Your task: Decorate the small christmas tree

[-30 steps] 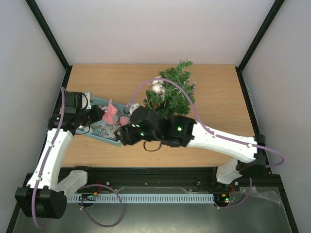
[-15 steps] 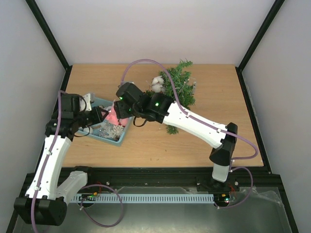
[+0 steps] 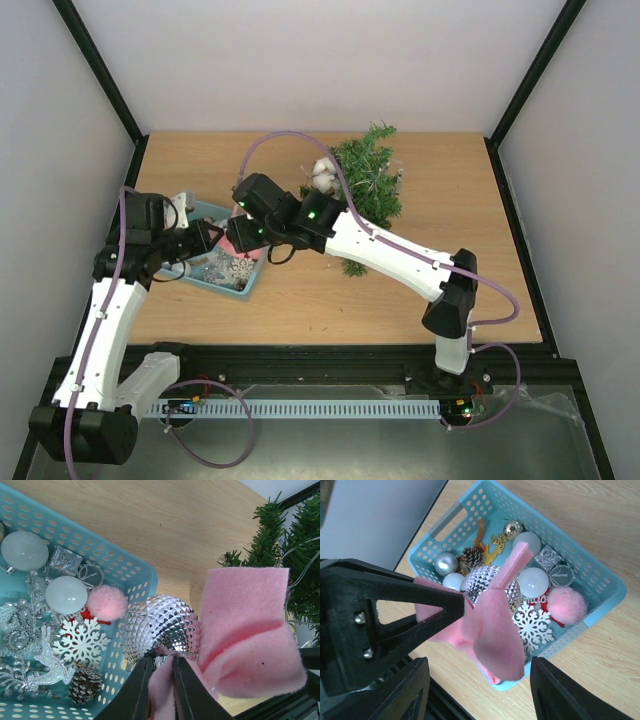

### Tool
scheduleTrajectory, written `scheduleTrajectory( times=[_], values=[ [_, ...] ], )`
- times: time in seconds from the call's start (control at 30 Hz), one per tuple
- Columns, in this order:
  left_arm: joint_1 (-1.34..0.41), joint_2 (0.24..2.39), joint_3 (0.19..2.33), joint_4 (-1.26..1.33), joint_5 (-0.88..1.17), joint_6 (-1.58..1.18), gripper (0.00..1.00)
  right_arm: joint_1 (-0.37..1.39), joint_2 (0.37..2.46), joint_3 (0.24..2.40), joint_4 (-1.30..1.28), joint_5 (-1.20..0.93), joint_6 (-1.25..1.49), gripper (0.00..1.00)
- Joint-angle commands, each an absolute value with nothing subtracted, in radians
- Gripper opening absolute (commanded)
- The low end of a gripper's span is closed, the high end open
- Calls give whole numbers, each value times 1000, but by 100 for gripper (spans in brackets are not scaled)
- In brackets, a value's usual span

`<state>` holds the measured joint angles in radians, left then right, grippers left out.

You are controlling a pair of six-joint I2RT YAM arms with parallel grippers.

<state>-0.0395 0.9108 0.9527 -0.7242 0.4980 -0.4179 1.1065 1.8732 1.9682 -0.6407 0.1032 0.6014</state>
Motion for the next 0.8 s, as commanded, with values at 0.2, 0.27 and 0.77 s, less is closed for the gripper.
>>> scheduleTrajectory(
  times=[0.2, 0.27, 0.77],
  values=[
    [-29, 917, 964, -728, 498, -422, 5, 1109, 1934, 2032, -627, 141, 586, 49],
    [-27, 921, 961, -731, 491, -419, 4, 1109, 1941, 2044, -622, 161, 580, 48],
    [0, 943, 964, -711, 486, -426, 5, 1106, 2023, 2109, -663, 156, 569, 35]
  ],
)
